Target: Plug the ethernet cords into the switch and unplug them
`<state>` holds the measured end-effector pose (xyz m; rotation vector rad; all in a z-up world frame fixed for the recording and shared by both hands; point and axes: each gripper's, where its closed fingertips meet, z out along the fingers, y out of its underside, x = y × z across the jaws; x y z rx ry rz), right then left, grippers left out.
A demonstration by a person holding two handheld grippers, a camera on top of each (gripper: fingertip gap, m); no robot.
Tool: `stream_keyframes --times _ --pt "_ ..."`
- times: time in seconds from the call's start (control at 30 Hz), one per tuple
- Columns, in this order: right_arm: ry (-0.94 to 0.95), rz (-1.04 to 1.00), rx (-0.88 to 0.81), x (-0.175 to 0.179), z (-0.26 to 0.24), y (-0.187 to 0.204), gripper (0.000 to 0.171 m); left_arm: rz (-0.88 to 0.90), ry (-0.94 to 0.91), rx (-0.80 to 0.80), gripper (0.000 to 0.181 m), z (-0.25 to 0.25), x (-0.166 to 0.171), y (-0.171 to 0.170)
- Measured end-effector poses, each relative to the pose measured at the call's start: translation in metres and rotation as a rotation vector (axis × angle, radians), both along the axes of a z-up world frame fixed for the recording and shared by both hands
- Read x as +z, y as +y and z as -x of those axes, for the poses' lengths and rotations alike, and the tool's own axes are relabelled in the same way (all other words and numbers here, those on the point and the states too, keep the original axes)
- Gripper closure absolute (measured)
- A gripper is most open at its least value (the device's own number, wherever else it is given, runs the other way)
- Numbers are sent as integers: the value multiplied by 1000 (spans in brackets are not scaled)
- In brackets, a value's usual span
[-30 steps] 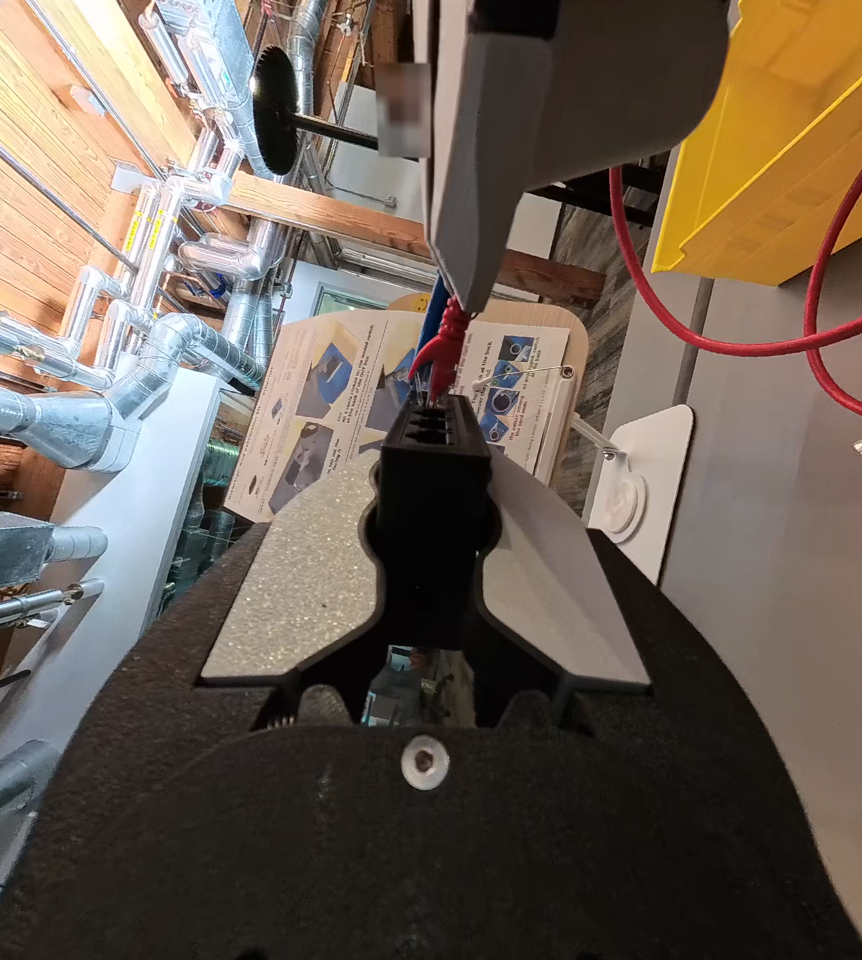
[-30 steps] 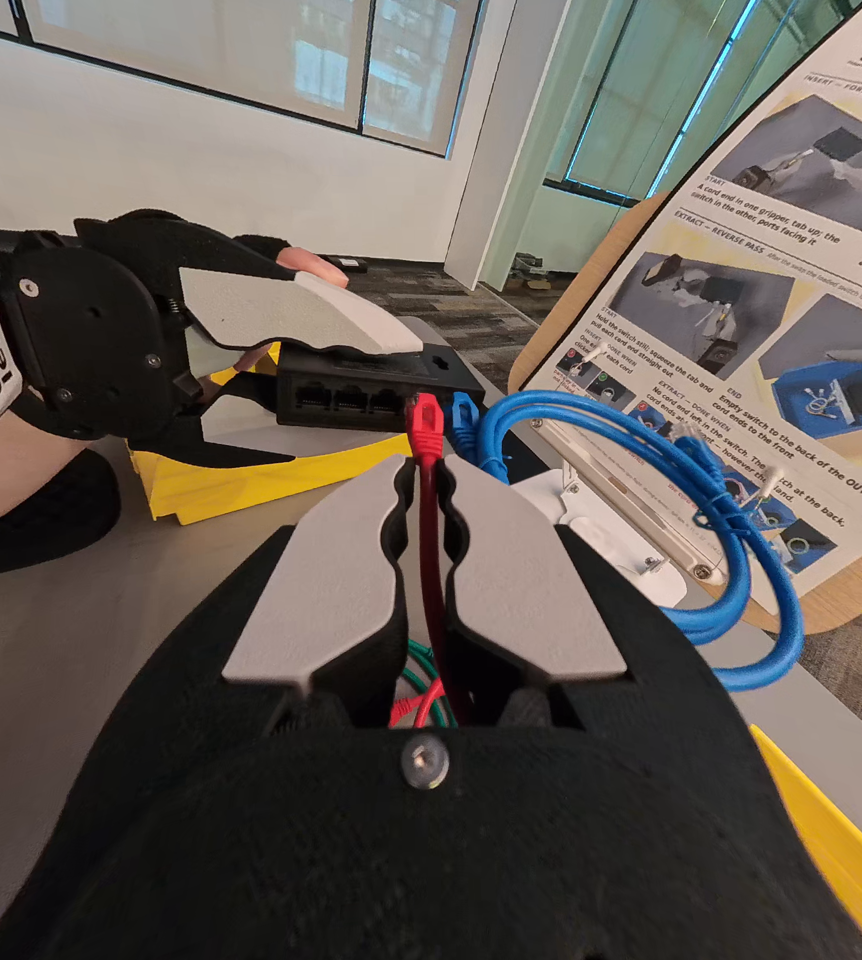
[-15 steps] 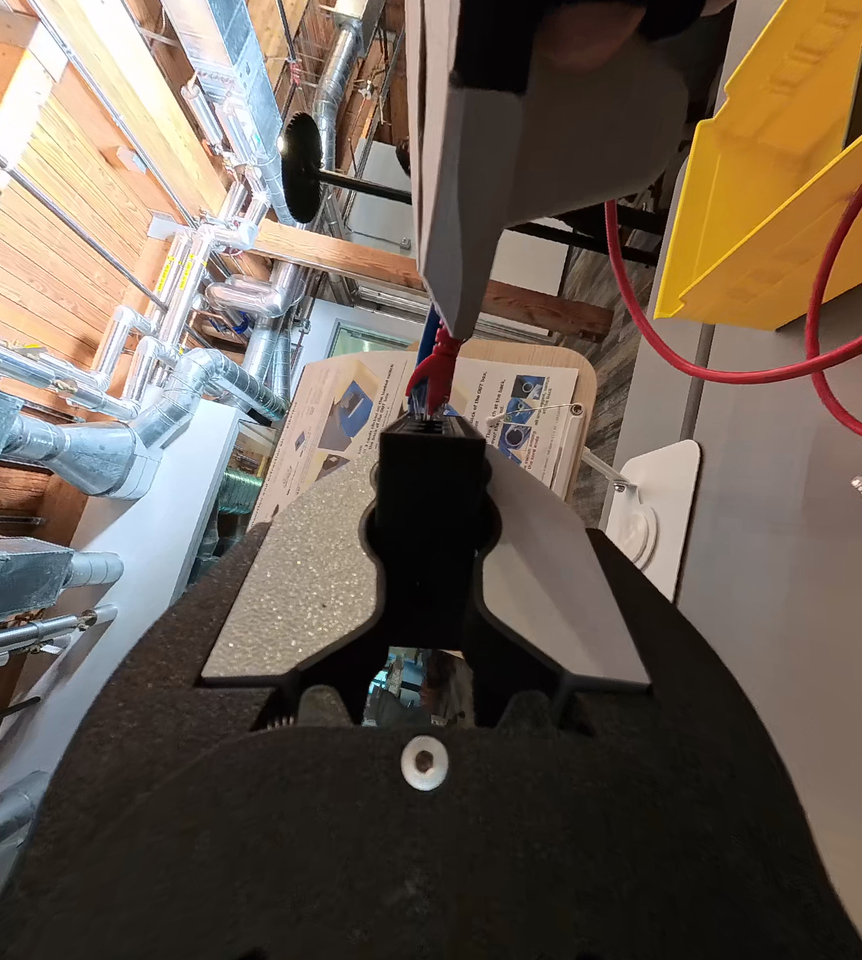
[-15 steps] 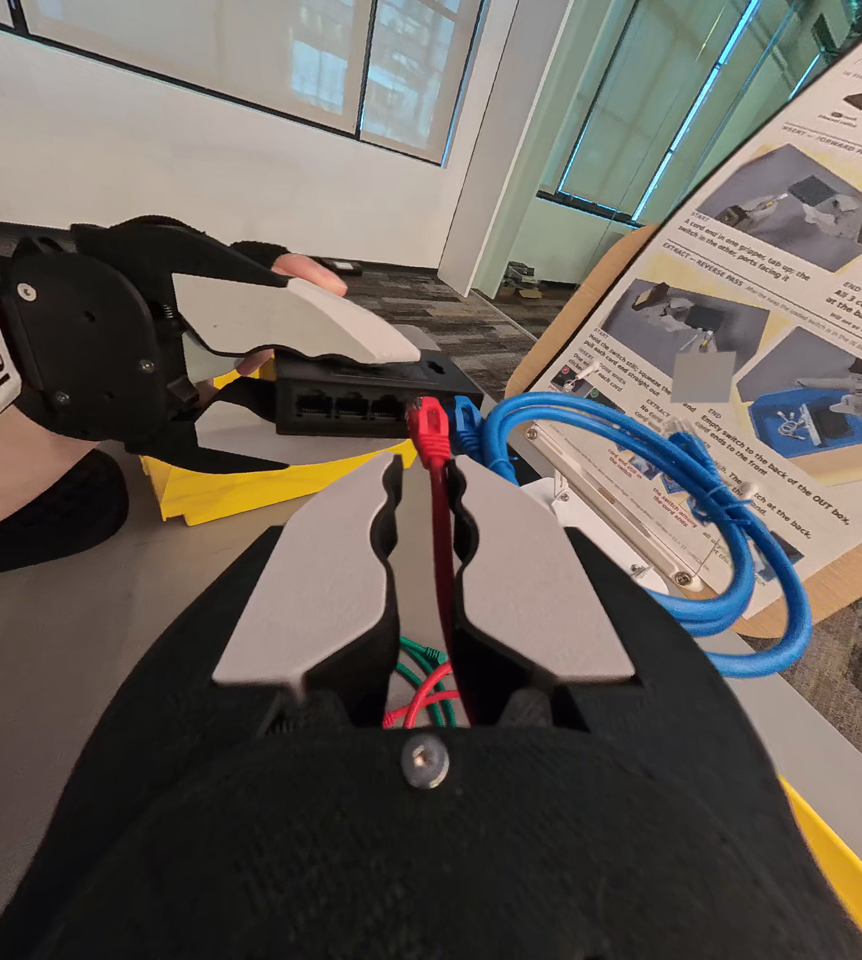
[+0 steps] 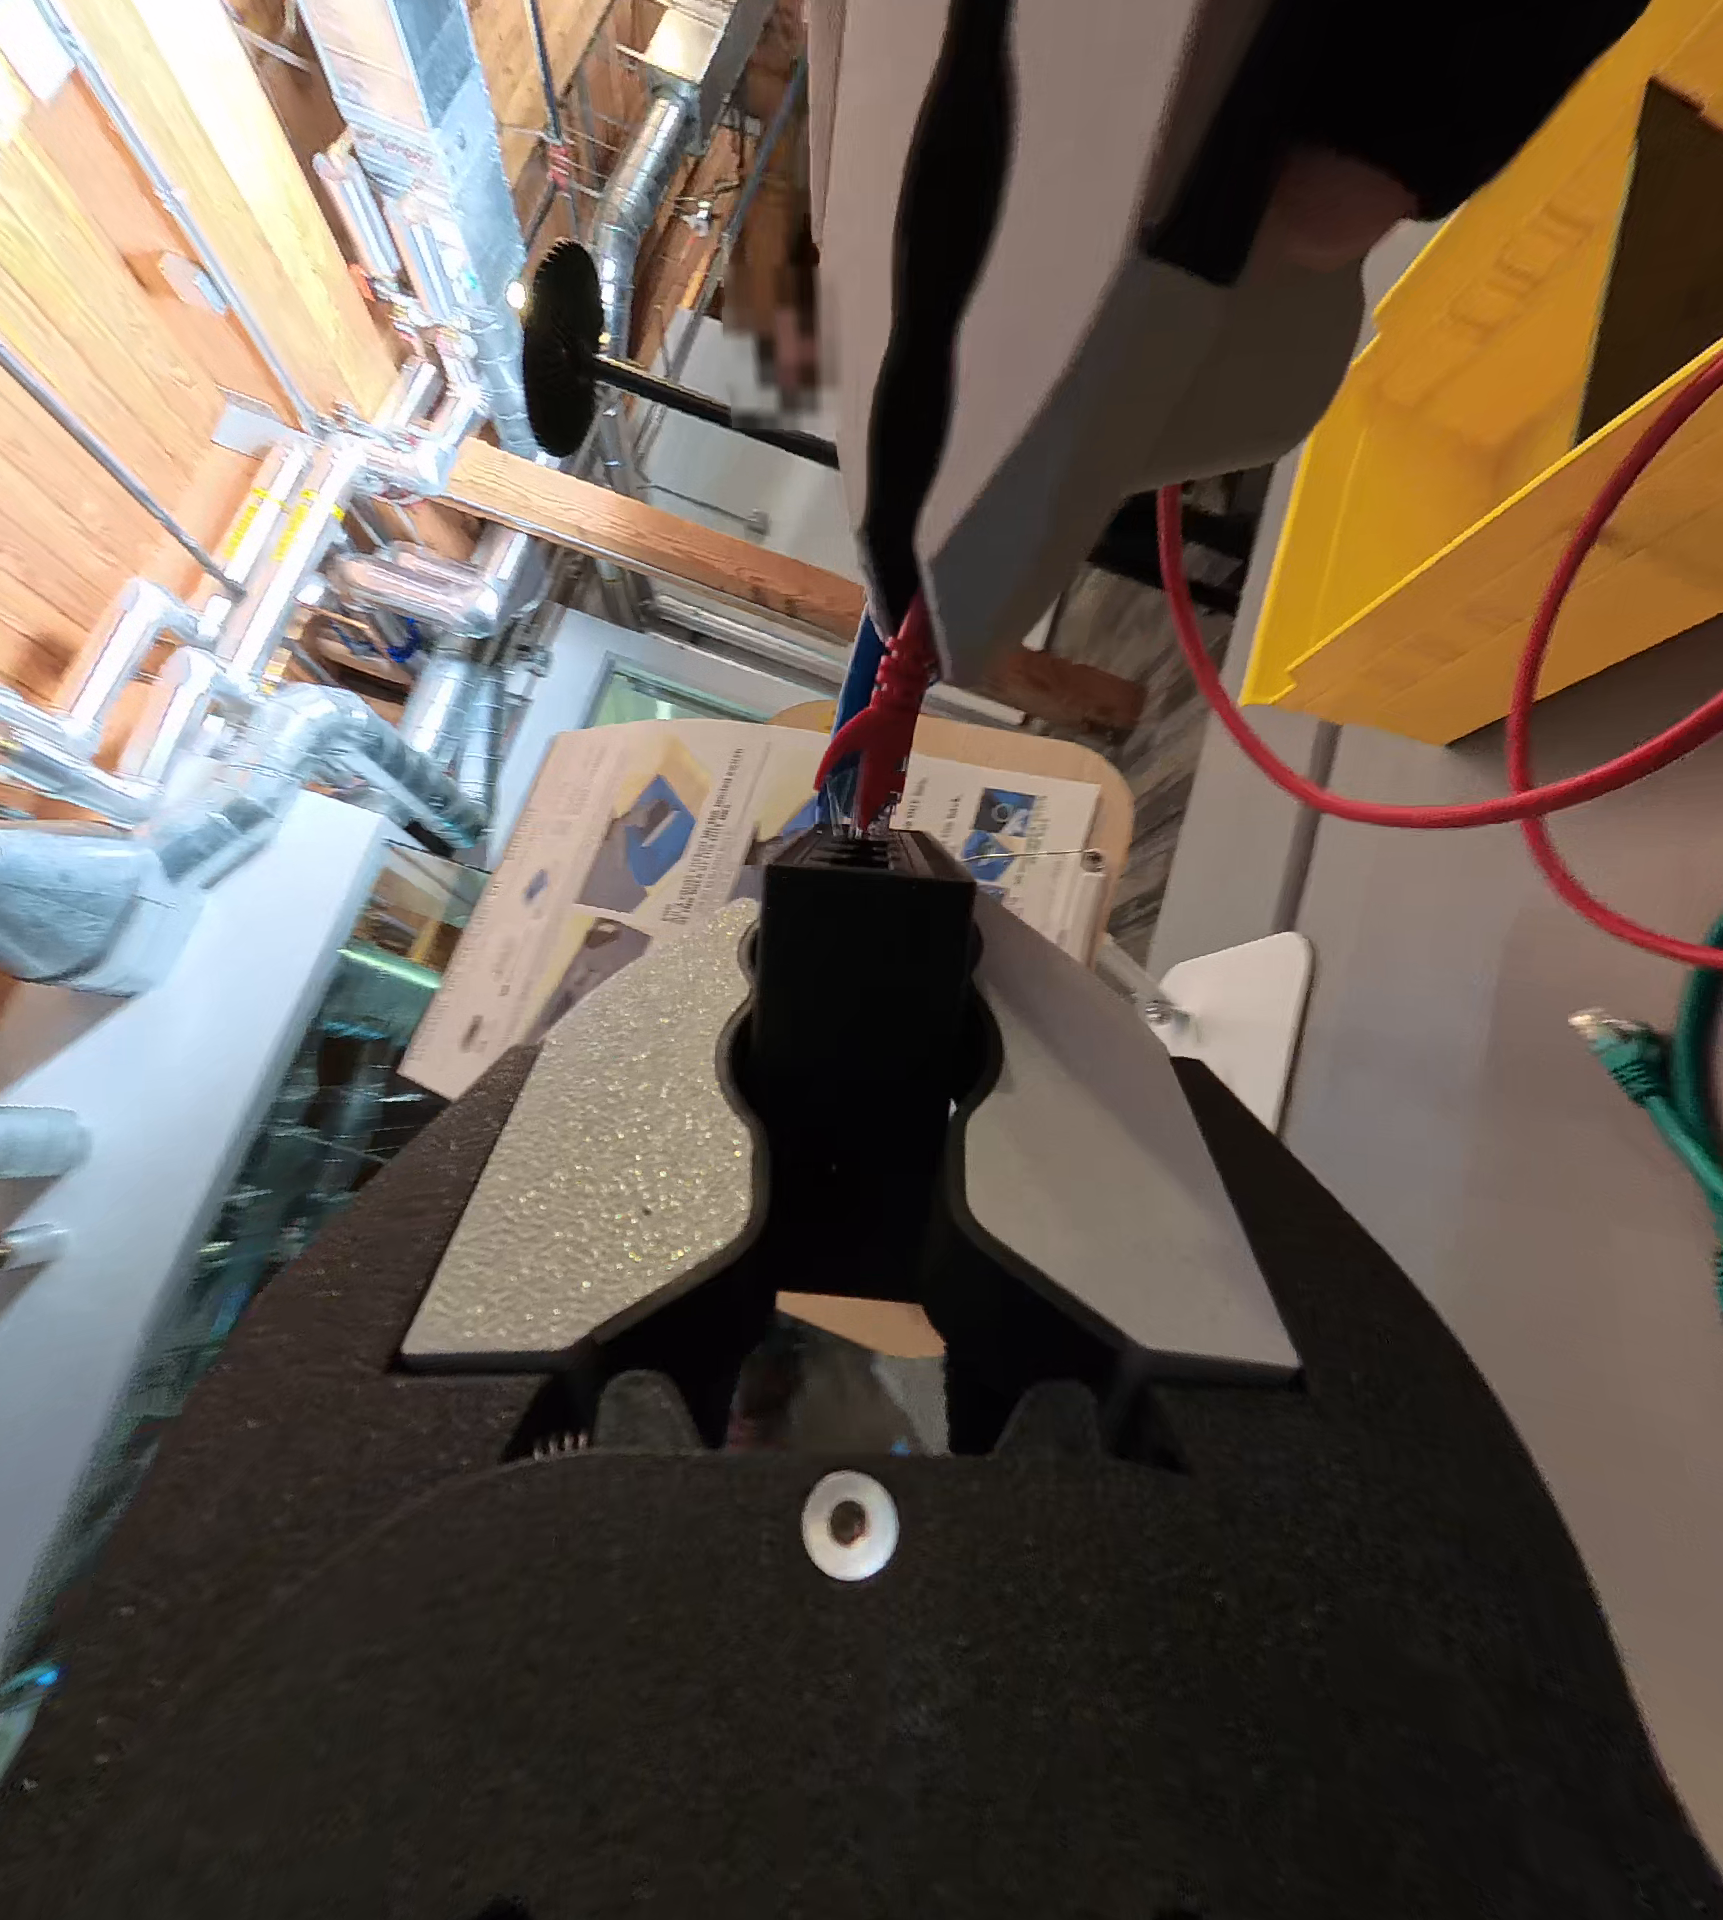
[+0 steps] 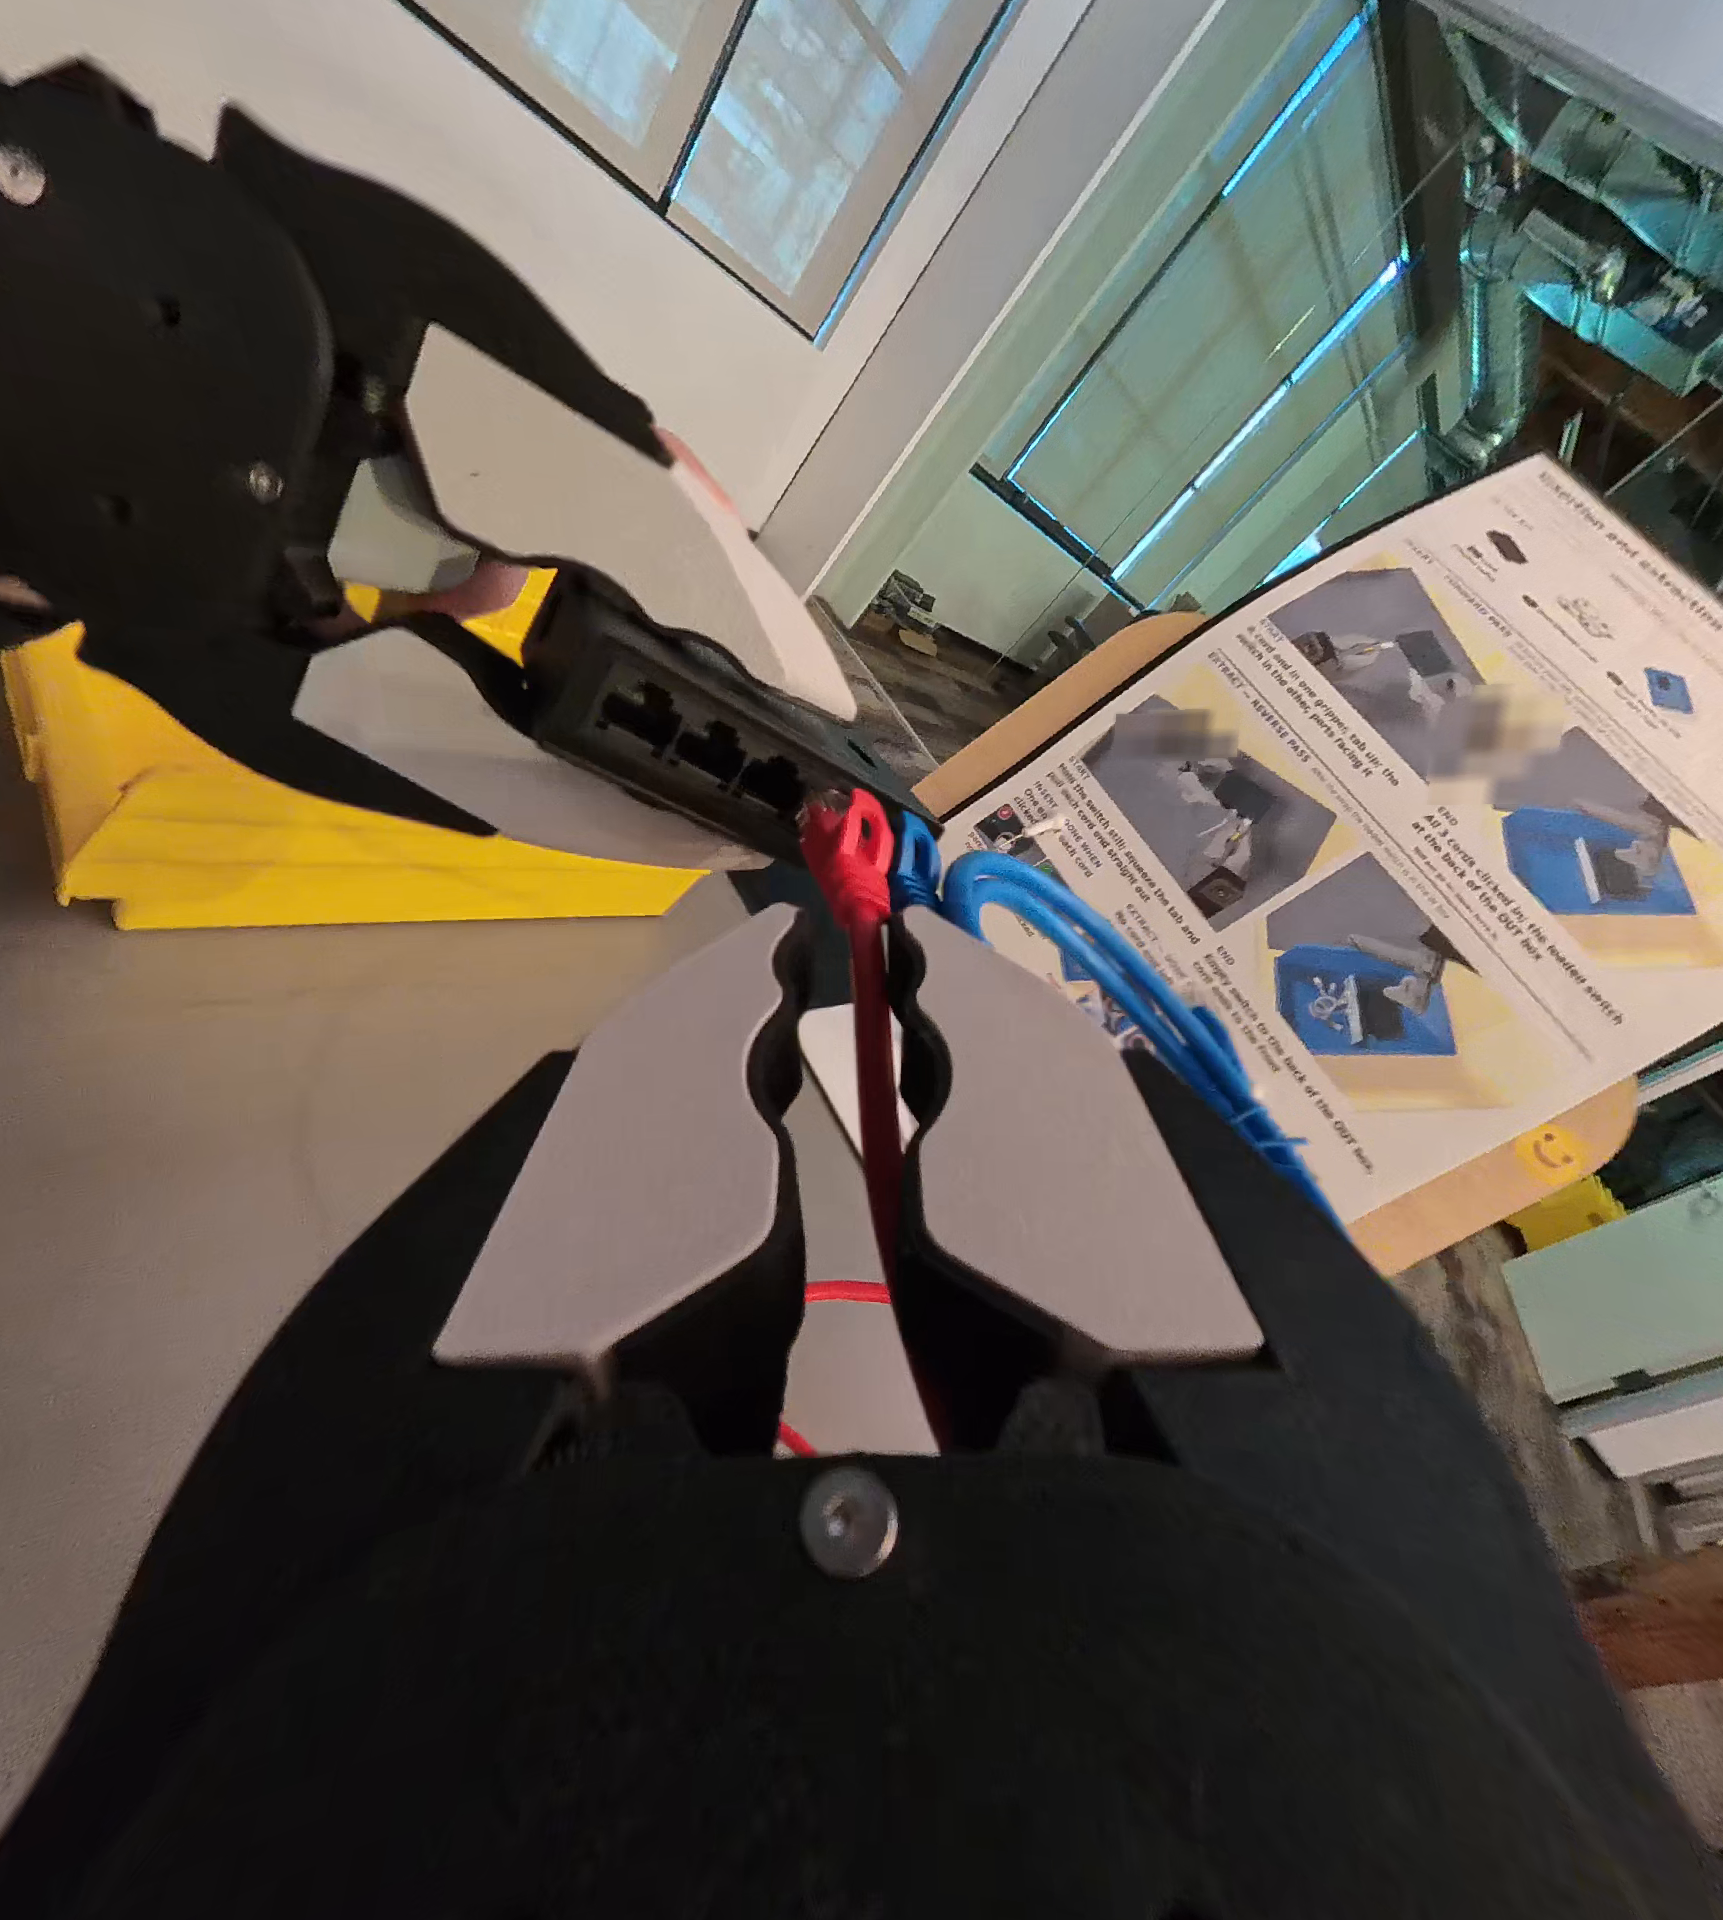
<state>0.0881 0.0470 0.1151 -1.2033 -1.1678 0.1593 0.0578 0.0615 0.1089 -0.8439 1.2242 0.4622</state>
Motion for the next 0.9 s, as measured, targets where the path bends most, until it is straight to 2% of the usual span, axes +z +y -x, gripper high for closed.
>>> stream_keyframes --times 0.13,0.4,0.9 --pt "-62 -54 4 -6 0 1 152 83 -6 -26 152 -1 -7 1" --pt "-161 -237 -80 -5 -1 2 154 183 -34 -66 152 -1 -11 0" --pt "-363 -331 -101 -15 -4 -8 147 269 -12 -99 152 -1 -24 2"
